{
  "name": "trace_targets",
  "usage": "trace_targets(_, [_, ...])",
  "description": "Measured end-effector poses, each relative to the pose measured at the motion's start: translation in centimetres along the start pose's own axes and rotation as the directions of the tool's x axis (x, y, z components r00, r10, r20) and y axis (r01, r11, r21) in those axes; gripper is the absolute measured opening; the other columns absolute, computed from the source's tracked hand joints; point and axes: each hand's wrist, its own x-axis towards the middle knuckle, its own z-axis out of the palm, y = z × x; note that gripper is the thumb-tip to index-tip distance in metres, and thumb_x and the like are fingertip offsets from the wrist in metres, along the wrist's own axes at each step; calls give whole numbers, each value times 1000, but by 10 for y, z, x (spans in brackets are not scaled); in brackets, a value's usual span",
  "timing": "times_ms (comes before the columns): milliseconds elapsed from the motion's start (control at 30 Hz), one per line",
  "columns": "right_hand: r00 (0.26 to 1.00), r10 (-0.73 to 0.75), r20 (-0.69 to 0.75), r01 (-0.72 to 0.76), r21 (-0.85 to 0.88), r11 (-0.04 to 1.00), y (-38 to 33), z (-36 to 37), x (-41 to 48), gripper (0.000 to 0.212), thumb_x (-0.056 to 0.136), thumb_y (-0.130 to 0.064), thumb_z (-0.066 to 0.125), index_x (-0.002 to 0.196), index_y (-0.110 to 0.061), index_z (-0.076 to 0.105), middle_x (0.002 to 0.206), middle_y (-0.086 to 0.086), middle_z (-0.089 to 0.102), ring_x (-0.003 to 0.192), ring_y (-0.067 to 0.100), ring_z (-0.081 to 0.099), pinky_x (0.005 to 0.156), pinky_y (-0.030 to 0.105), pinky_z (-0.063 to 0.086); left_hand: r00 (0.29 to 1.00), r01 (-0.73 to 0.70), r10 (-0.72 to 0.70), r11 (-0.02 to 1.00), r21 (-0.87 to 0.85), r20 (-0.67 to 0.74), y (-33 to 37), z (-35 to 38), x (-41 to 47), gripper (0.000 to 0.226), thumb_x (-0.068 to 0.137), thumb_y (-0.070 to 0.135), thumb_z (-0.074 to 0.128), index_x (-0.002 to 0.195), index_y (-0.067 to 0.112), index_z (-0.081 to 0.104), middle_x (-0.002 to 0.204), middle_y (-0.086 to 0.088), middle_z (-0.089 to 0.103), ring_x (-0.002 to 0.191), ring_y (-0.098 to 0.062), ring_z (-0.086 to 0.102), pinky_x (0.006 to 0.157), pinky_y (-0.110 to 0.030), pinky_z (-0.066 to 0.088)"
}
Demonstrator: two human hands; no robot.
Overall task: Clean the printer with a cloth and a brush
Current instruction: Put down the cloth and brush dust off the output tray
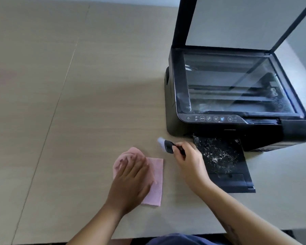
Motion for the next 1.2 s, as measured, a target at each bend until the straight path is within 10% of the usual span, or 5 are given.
trace_targets(167, [986, 94, -136, -92, 22, 995, 35, -58, -20, 3, 89, -25, 64, 92, -23, 65, 91, -11, 59, 84, 0, 56, 69, 6, 39, 954, 288, -296, 949, 127, 45, 18, 3, 24, 80, 83, 67, 37, 145, 17, 39, 153, -20, 31, 140, -50, 19, 112, -61, 12])
trace_targets(400, [912, 173, -371, -182, 11, 983, 89, -125, -12, 9, 89, -22, 64, 95, -15, 65, 90, 1, 59, 80, 12, 55, 68, 4, 36, 969, 214, -227, 969, 124, 97, 50, 4, 44, 76, 85, 69, 32, 146, 24, 33, 156, -9, 26, 144, -37, 14, 114, -53, 10])
trace_targets(733, [937, 46, -347, -92, -116, 989, 127, -152, 13, 22, 89, -18, 65, 111, -13, 67, 96, 9, 63, 75, 23, 57, 65, 26, 40, 740, 43, -205, 965, -260, -640, 99, -119, 149, 40, 92, 28, 51, 122, 2, 54, 127, -17, 53, 120, -32, 46, 107, -43, 31])
trace_targets(867, [944, 63, -323, -120, -161, 980, 133, -147, 16, 27, 90, -17, 62, 116, -14, 65, 107, 13, 62, 84, 34, 60, 67, 30, 42, 864, -33, -90, 971, -235, -495, 106, -145, 196, 45, 90, 32, 53, 127, 6, 52, 135, -14, 50, 125, -29, 42, 108, -22, 24])
trace_targets(1200, [955, 84, -285, -144, -197, 970, 114, -139, 20, 18, 91, -23, 60, 104, -12, 66, 99, 9, 64, 85, 30, 60, 63, 31, 41, 964, -59, 27, 992, -114, -264, 112, -131, 245, 49, 94, 34, 45, 138, 10, 46, 145, -12, 46, 133, -32, 36, 113, -39, 26])
